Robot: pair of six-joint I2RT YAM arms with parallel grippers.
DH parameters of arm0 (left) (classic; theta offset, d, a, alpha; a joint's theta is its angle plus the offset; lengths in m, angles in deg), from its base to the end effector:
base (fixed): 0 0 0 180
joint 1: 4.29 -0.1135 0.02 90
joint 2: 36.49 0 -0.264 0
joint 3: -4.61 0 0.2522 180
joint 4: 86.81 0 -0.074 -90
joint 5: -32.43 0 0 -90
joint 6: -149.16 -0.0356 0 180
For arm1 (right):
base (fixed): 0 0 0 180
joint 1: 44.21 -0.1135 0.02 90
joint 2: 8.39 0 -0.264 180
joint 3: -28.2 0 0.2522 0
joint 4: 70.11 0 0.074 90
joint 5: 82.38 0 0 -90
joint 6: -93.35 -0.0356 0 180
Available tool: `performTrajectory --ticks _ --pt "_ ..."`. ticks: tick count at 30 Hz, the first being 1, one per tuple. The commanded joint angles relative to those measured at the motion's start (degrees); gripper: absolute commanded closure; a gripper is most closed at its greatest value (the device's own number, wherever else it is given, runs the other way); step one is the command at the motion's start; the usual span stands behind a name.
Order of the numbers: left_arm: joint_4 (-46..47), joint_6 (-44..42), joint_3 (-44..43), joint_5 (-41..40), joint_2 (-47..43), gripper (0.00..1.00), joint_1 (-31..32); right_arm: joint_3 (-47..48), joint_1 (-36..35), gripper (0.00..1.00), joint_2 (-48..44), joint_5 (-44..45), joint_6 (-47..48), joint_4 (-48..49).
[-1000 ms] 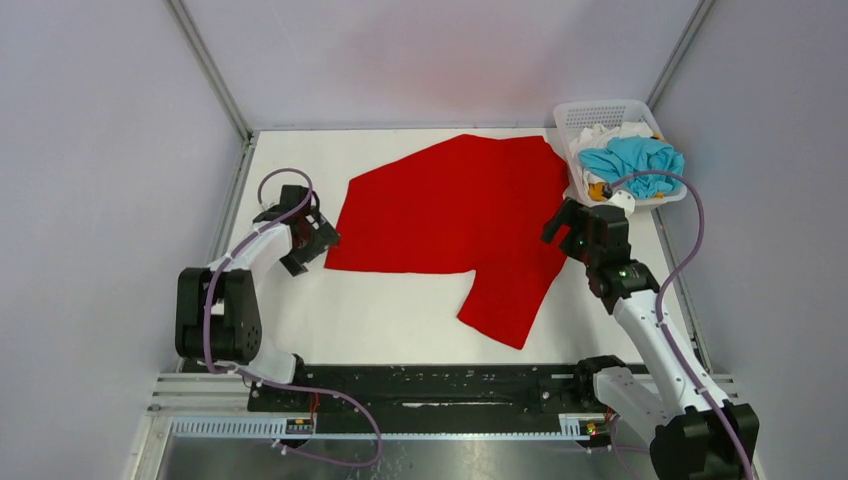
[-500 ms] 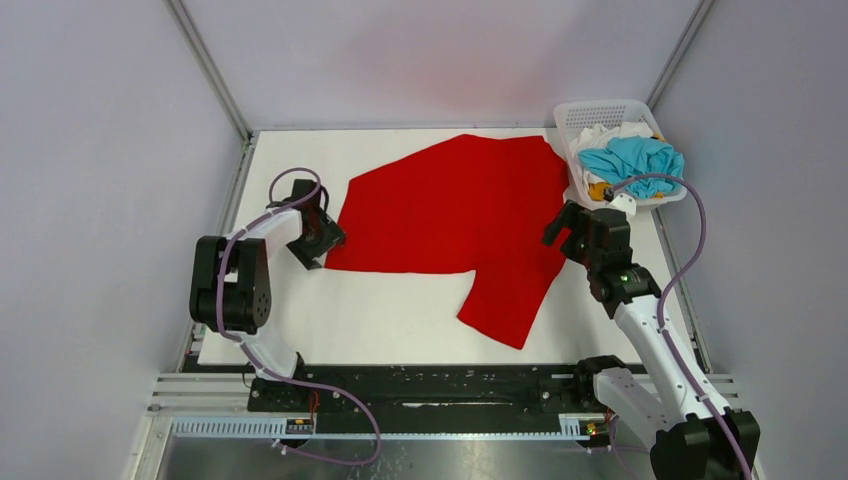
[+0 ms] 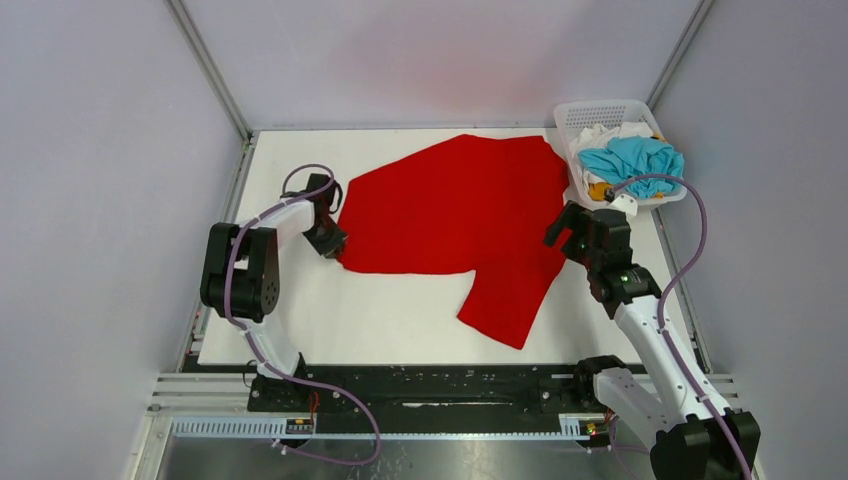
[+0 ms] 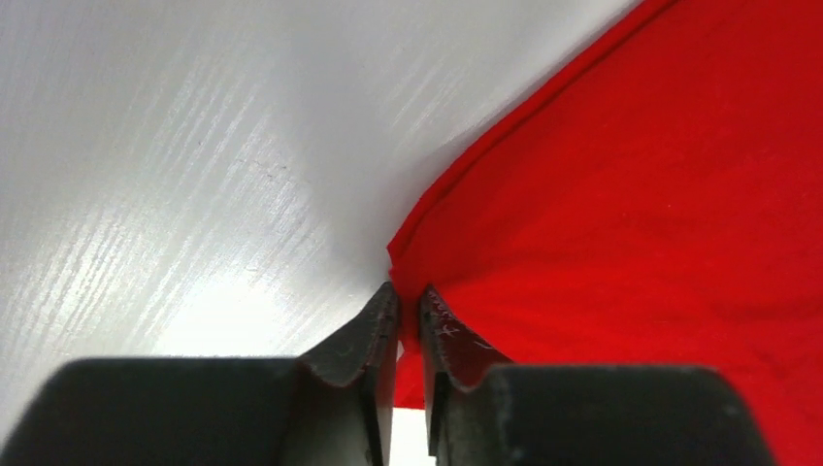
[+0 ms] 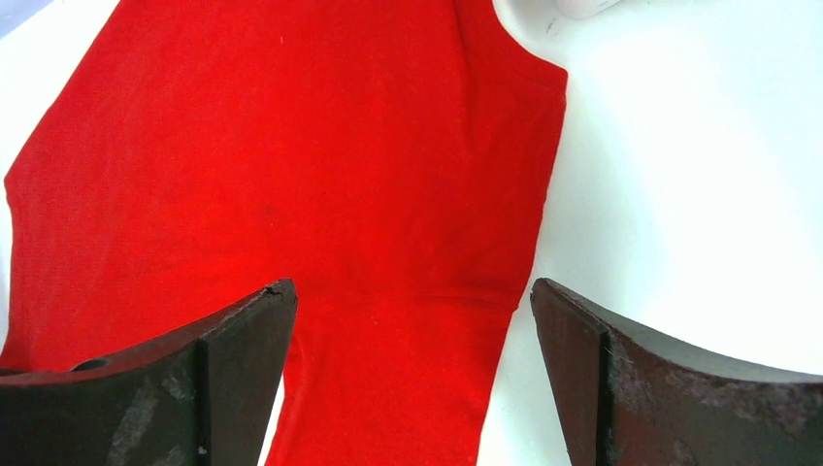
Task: Fold and stack the t-shirts
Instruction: Flatten out the tshirt
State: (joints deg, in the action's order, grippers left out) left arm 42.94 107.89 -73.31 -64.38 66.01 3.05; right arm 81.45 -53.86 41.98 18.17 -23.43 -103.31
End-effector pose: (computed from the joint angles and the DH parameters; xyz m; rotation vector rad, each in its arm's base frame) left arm 0.3329 -0.0386 0.1608 -1.0292 2.6604 -0.0287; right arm 0.1959 0.0267 0.2745 0.4213 2.0531 0.1917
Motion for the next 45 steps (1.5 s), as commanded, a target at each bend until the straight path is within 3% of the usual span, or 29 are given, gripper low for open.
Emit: performTrajectory --ticks 1,4,11,19,24,30,34,45 --pt "-2.58 0.15 -1.19 -1.88 0.31 0.92 0.64 0.28 -0.16 0.01 0.12 2.2 0.6 0.9" --pt "-2.71 -0.55 -0.48 -1.81 -1.37 1.0 0.87 0.66 -0.19 0.0 1.04 1.69 1.04 0.47" --pt "-1.28 -2.58 7.85 -2.0 -11.03 1.0 1.96 2.27 -1.27 0.0 4.05 -3.67 0.94 -4.04" --pt "3.24 -4.16 15.55 -1.09 -18.63 1.0 4.49 0.35 -15.39 0.02 6.41 0.07 -3.8 -17.64" --pt "3.89 -5.7 16.7 -1.77 -20.86 1.0 4.53 -3.63 -22.95 0.02 7.65 -0.54 -10.74 -19.5" --pt "5.94 -6.66 18.36 -1.21 -22.84 1.0 4.53 -3.37 -30.8 0.13 11.85 0.95 -16.43 -24.51" --pt "5.79 -7.03 18.21 -1.09 -22.69 1.0 4.53 -5.04 -34.16 0.18 13.97 -0.48 -18.86 -22.7" --pt "5.2 -6.56 18.5 -1.08 -23.89 1.0 4.53 -6.65 -37.17 0.32 21.96 -0.51 -21.73 -18.45"
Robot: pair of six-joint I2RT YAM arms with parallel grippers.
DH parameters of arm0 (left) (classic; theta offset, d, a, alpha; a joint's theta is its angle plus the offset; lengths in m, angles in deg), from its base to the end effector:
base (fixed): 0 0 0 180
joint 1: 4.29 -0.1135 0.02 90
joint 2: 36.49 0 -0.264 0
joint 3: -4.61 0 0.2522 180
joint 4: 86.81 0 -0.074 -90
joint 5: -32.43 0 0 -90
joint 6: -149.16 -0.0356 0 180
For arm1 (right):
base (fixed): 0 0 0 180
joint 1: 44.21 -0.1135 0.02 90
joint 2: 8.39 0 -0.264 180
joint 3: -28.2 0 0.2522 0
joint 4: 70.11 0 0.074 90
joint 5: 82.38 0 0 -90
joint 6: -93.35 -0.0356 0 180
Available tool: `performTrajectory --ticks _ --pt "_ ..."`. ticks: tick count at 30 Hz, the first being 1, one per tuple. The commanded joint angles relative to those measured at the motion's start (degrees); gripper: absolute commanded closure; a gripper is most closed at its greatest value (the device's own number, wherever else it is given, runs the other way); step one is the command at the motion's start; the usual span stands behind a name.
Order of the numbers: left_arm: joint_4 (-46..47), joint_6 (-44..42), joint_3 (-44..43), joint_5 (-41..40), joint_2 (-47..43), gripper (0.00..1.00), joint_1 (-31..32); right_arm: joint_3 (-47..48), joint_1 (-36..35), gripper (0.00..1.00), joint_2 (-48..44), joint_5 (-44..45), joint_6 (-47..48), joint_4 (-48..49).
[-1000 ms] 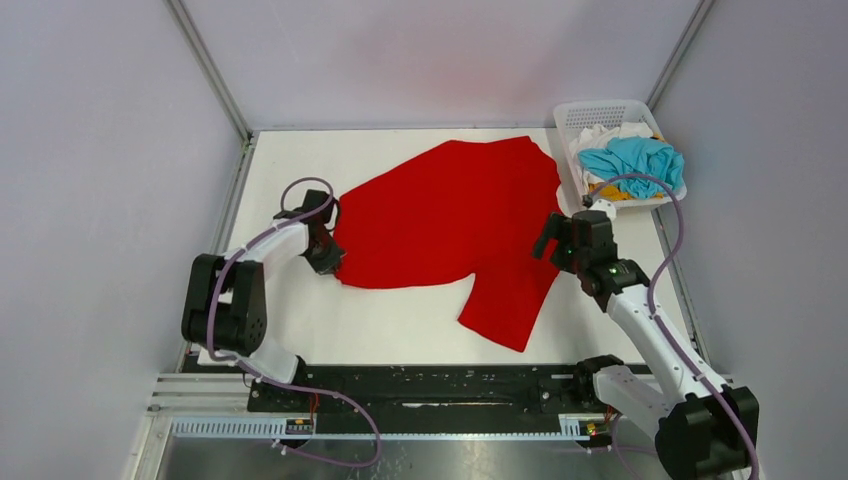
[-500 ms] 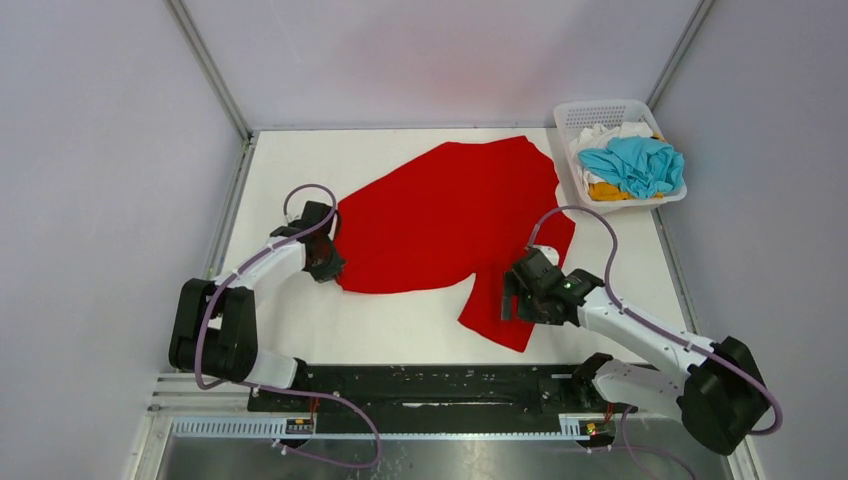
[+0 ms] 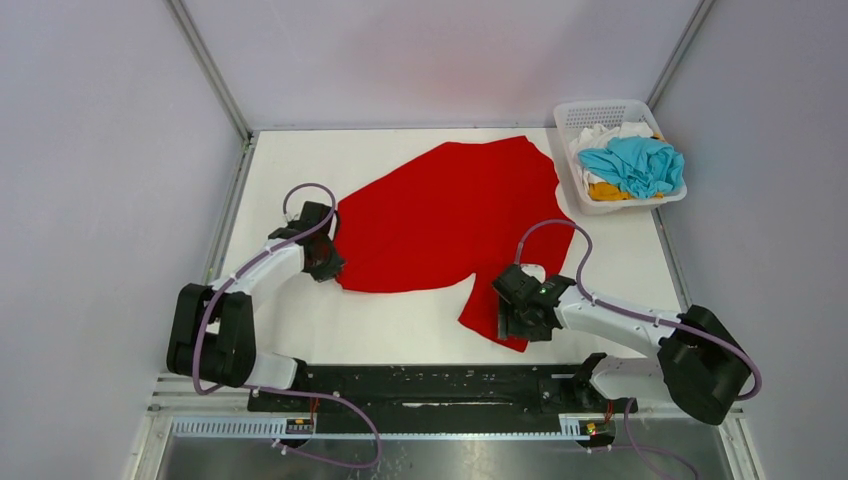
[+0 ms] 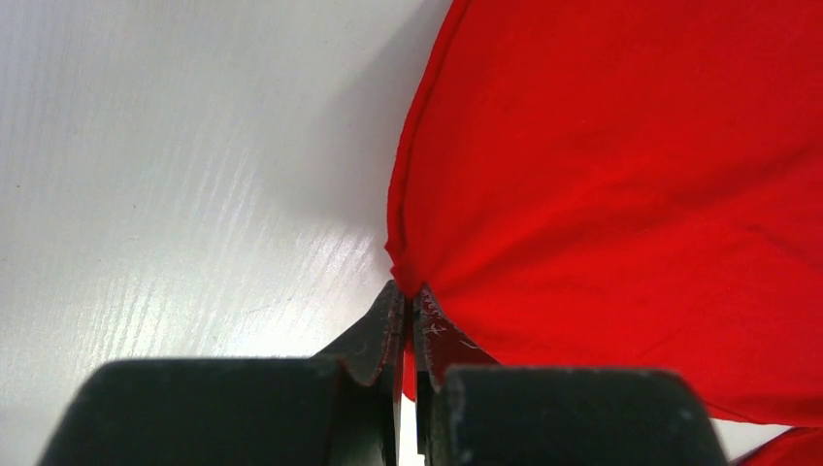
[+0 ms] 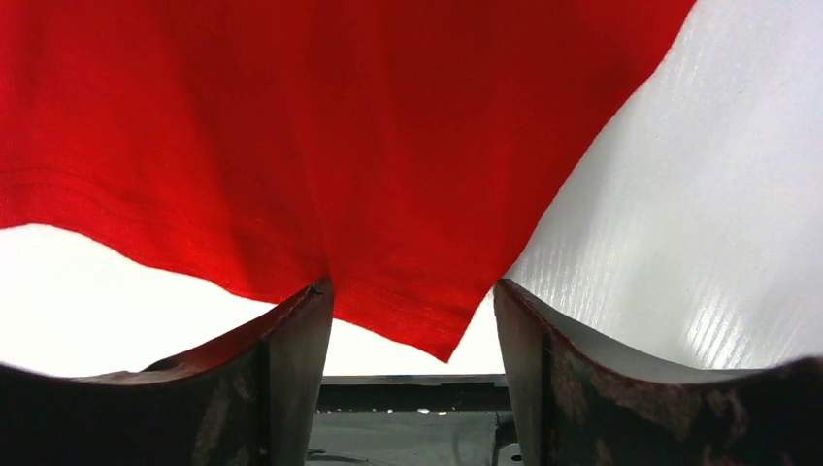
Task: Fold and stack the t-shirts
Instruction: Flatten out the tshirt
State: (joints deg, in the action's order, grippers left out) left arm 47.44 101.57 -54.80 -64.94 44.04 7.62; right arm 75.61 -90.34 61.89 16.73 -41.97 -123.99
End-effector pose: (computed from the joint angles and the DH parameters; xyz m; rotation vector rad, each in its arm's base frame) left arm 0.2502 -0.0481 0.1825 -0.7509 2.6178 -0.0983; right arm 0.1346 0.1319 0.1578 0.0063 2.8661 0.0789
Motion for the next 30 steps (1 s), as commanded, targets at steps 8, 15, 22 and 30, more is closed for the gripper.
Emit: performTrajectory --ticks 8,15,22,30 --pt "-0.71 -0.69 -1.26 0.35 -2.28 1.0 -0.05 1.19 -0.72 0.72 5.7 7.11 -6.21 0.7" --pt "-2.95 -1.3 -4.82 2.62 -6.79 1.0 -0.04 10.79 -0.51 1.0 -0.37 24.09 -3.98 -6.37" --pt "-6.88 -0.47 -15.89 2.41 -14.12 1.0 0.05 26.04 7.18 1.0 -10.55 33.37 8.13 -8.22" --pt "-13.96 -0.01 -32.96 2.52 -18.82 1.0 0.05 45.0 9.58 1.0 -18.9 35.18 23.28 -1.9"
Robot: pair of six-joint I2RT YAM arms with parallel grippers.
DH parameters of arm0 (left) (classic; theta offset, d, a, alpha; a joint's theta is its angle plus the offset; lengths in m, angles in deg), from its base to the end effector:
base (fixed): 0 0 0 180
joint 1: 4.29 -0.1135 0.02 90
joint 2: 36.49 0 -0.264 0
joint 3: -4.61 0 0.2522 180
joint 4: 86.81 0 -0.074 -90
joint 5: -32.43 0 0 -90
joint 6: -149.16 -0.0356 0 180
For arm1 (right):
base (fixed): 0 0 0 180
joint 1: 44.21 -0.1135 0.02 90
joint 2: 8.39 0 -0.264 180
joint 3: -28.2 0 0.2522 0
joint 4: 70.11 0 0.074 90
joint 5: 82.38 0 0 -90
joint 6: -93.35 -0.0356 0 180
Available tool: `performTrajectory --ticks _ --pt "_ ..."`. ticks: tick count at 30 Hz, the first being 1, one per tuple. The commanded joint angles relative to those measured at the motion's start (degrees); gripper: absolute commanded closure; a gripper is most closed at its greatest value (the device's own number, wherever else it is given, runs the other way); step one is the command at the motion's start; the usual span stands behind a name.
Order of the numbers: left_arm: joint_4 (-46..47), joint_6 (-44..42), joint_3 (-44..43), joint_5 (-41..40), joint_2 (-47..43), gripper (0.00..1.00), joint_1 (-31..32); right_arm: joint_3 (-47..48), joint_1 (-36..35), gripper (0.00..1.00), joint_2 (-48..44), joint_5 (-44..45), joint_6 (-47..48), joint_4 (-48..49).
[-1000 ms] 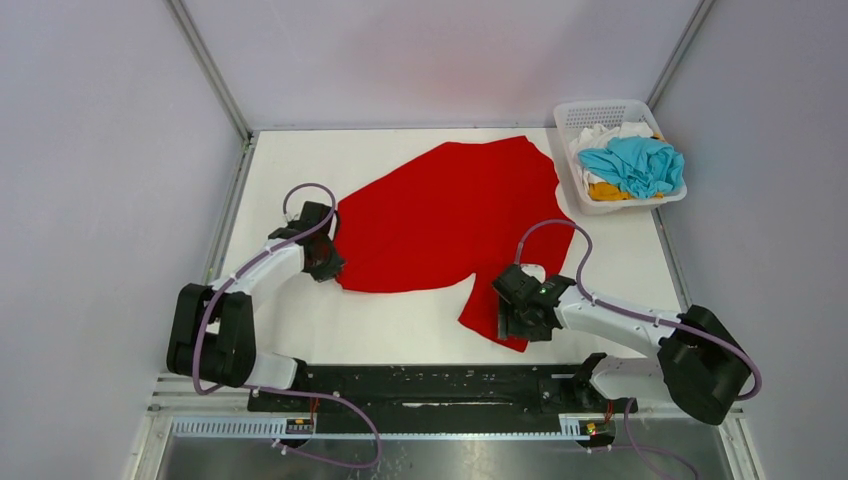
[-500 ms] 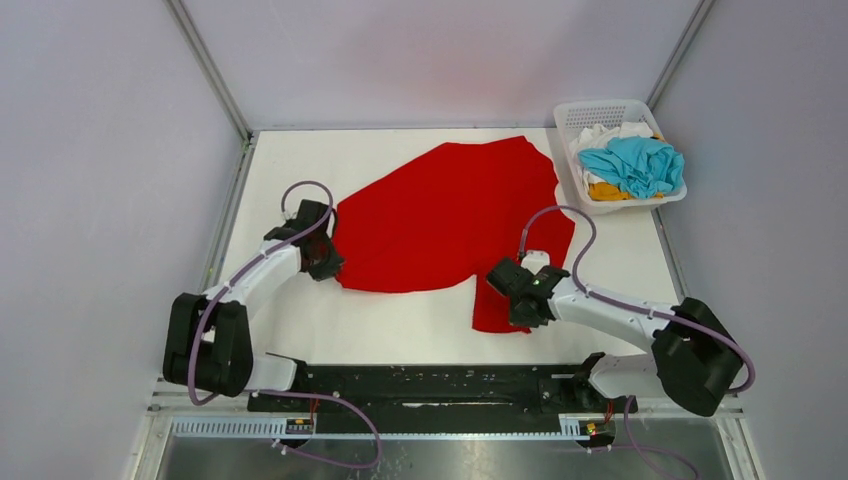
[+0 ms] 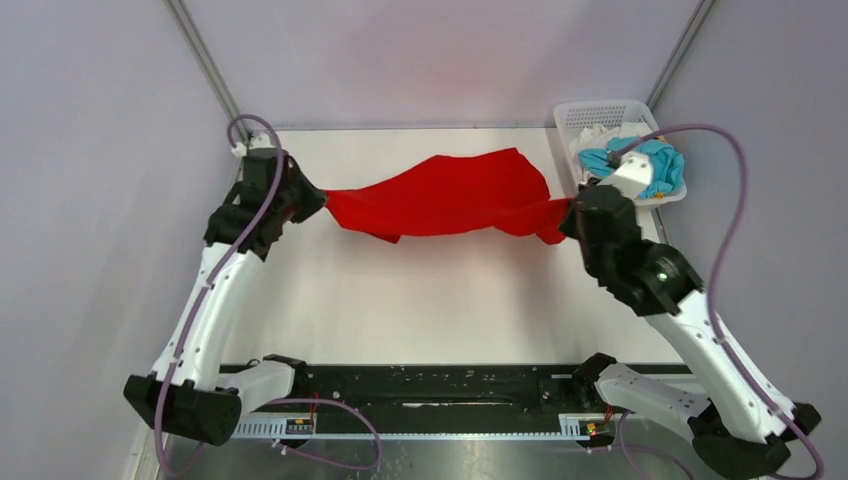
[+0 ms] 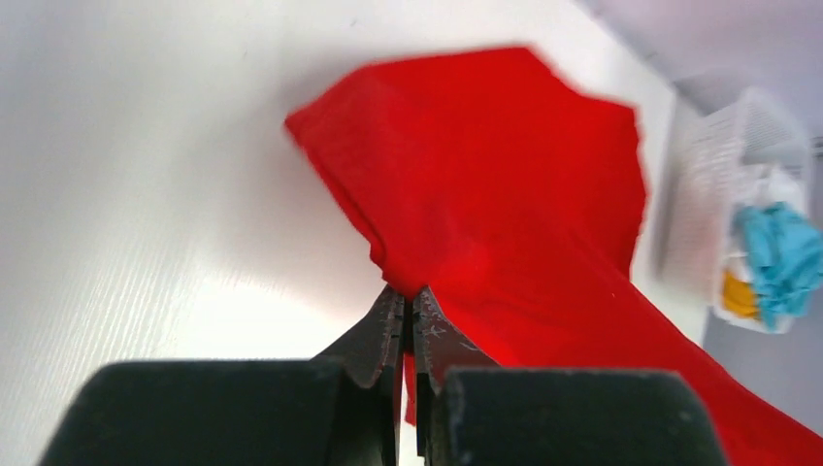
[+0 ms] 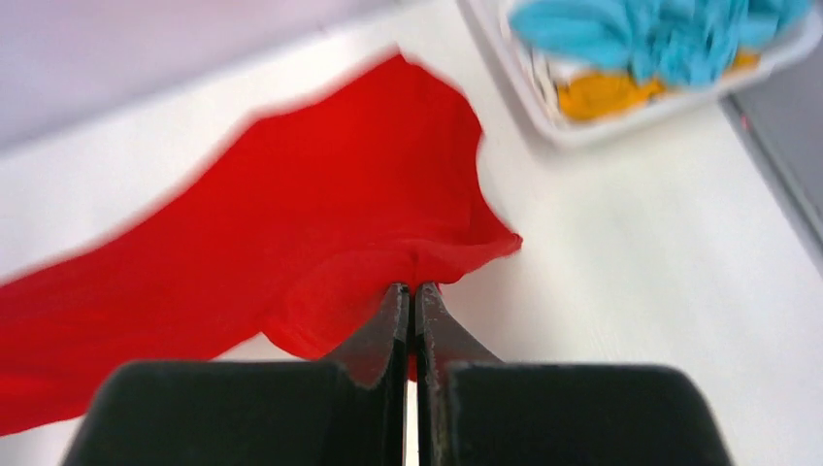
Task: Fold and stack the t-shirts
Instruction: Flatten out the tshirt
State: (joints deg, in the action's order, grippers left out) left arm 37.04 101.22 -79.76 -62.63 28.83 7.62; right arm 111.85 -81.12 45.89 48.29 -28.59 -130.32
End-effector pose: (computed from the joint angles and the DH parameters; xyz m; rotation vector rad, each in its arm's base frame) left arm 0.2310 -0.0455 0.3697 -0.6323 2.1574 -0.4189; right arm 0.1518 0.0850 0.3997 0.3216 1.9438 0.0293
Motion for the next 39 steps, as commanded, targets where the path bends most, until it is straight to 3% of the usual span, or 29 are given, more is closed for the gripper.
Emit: performTrajectory --ticks 1,6,11,21,27,34,39 --pt "-4.34 0.18 -10.09 0.19 -4.47 1.0 0.05 11.45 0.41 1.0 -3.24 2.49 11.8 4.88" --pt "-10.61 -0.74 -23.08 0.09 -8.15 1.0 0.05 24.24 0.34 1.0 -3.19 -3.01 19.85 4.96" --pt "-12.94 -2.81 -35.32 7.06 -10.38 1.0 0.04 36.66 0.39 1.0 -3.25 -11.2 23.64 3.77" --pt "-14.22 -3.74 -49.77 12.14 -13.92 1.0 0.05 71.54 0.36 1.0 6.43 -25.26 28.48 -10.66" --pt "-14.18 -3.99 -52.02 12.62 -12.8 1.0 0.05 71.35 0.41 1.0 7.13 -22.89 31.47 -6.09" --pt "-14.16 -4.48 -46.67 7.09 -7.67 1.0 0.05 65.05 0.34 1.0 12.87 -5.94 39.56 1.47" --pt "-11.7 -4.49 -36.92 -3.43 -0.73 1.0 -0.02 55.29 1.48 1.0 19.33 4.7 44.52 9.31"
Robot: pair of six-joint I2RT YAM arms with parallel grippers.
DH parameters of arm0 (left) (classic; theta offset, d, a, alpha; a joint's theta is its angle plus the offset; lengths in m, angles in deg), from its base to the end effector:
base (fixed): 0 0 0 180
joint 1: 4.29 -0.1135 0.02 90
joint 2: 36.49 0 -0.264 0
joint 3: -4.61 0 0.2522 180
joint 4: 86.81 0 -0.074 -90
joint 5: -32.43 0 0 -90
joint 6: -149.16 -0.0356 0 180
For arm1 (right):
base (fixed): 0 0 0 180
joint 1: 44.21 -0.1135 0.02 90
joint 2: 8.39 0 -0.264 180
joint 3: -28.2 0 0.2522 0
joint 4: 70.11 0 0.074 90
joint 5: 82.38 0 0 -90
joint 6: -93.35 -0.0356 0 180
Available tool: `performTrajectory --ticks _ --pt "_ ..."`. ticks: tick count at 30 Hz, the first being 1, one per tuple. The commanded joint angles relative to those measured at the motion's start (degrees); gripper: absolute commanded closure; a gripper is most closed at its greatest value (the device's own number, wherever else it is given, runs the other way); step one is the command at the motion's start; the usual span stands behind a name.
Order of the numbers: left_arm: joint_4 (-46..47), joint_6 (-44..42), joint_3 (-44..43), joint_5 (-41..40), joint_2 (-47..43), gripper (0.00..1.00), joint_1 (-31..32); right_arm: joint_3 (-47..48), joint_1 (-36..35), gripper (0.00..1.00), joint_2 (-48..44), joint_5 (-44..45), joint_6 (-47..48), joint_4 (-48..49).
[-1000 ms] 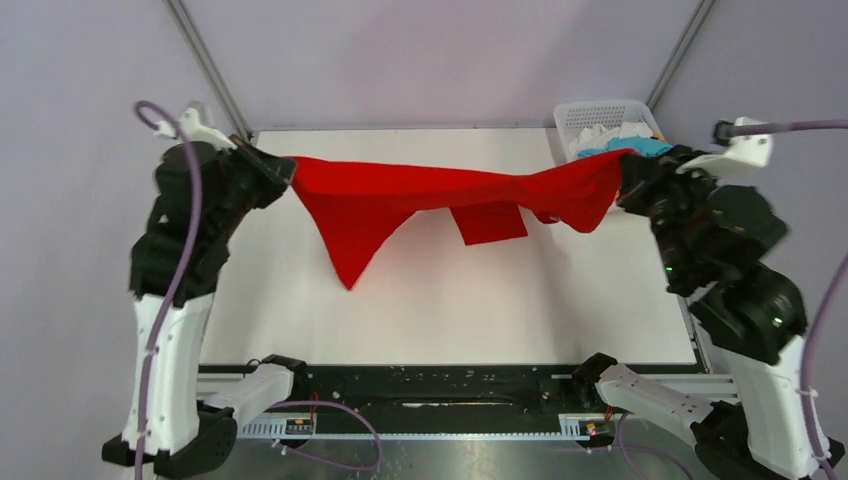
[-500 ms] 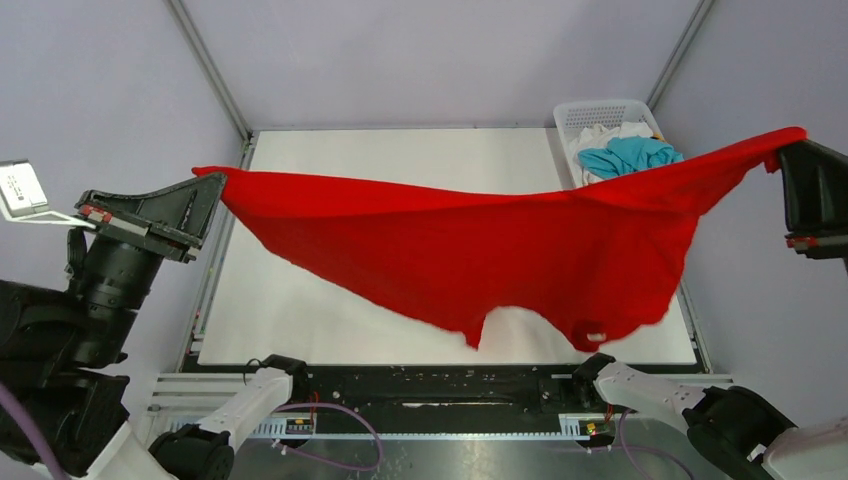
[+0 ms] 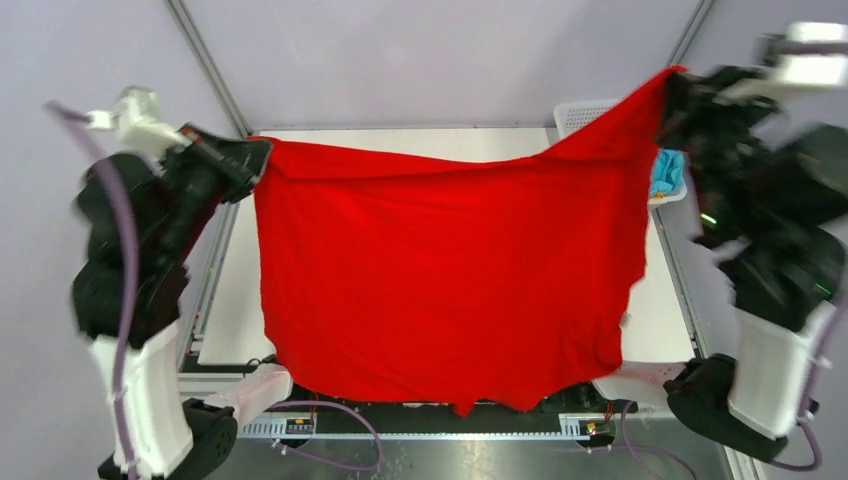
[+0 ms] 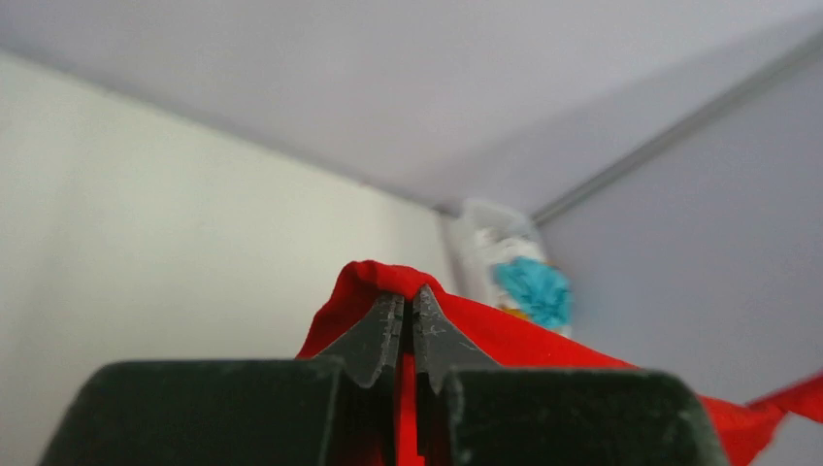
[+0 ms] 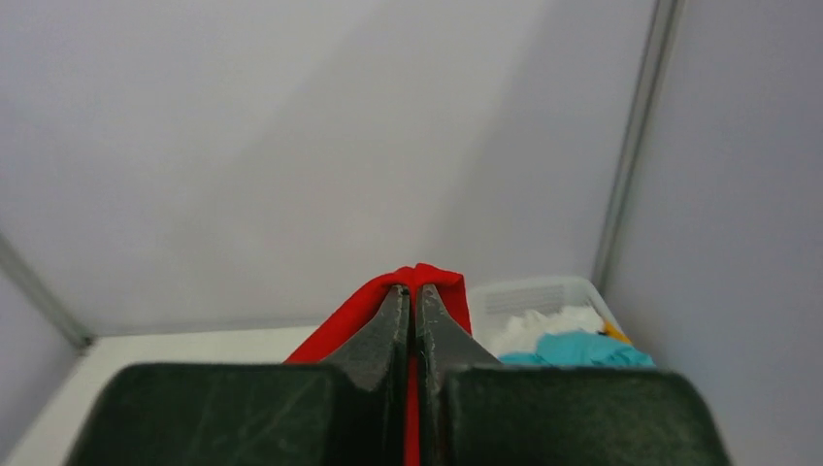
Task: Fold and stack the t-shirts
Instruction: Flatten out the tshirt
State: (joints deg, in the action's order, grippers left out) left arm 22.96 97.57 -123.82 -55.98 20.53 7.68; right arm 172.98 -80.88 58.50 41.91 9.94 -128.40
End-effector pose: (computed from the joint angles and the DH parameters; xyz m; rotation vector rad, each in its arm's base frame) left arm 0.0646 -0.0147 0.5763 -0.3427 1.5575 -0.7128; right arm 0.0655 0.0238 0.6376 0.0448 1.2896 0.0827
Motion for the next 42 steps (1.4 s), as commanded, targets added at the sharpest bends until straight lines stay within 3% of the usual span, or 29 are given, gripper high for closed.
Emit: performTrajectory --ticks 1,6,13,27,34,36,37,38,39,41,42 --pt "3.17 -0.79 9.78 -11.09 9.09 1.0 -0.12 -8.1 2.08 1.0 7.87 11.21 5.21 7.96" --pt "12.76 -0.19 24.04 -10.24 17.47 1.0 -3.15 -24.08 9.16 1.0 11.62 8.01 -0.66 17.18" --pt "22.94 0.1 32.01 -2.08 31.77 1.0 -6.49 -39.7 12.85 1.0 16.03 0.67 -6.09 26.9" --pt "22.83 0.88 21.3 1.38 49.28 1.0 -8.22 -37.69 16.08 1.0 29.93 -2.99 -11.61 28.59" --pt "23.47 5.56 7.36 2.66 62.92 0.96 -8.96 -32.28 19.3 1.0 39.02 -6.41 -15.45 31.61" --pt "21.97 8.05 -1.49 2.94 70.26 0.85 -9.51 -27.69 20.9 0.98 44.6 -9.01 -18.43 33.97" --pt "21.33 9.43 -8.44 3.4 74.23 0.53 -9.77 -23.5 21.83 0.89 48.57 -11.1 -19.95 33.92" --pt "20.83 11.04 -13.58 4.89 77.56 0.11 -10.08 -17.79 22.49 0.83 52.93 -12.82 -21.49 31.04" --pt "20.94 12.7 -17.68 7.74 80.8 0.02 -10.41 -11.22 23.05 0.77 56.88 -14.5 -22.87 27.2" --pt "22.7 15.08 -21.83 12.09 83.43 0.01 -10.69 3.57 23.38 0.56 64.89 -16.7 -23.96 18.0" --pt "23.92 15.14 -21.29 12.57 82.86 0.01 -10.47 7.52 23.29 0.12 66.75 -17.39 -24.25 14.83"
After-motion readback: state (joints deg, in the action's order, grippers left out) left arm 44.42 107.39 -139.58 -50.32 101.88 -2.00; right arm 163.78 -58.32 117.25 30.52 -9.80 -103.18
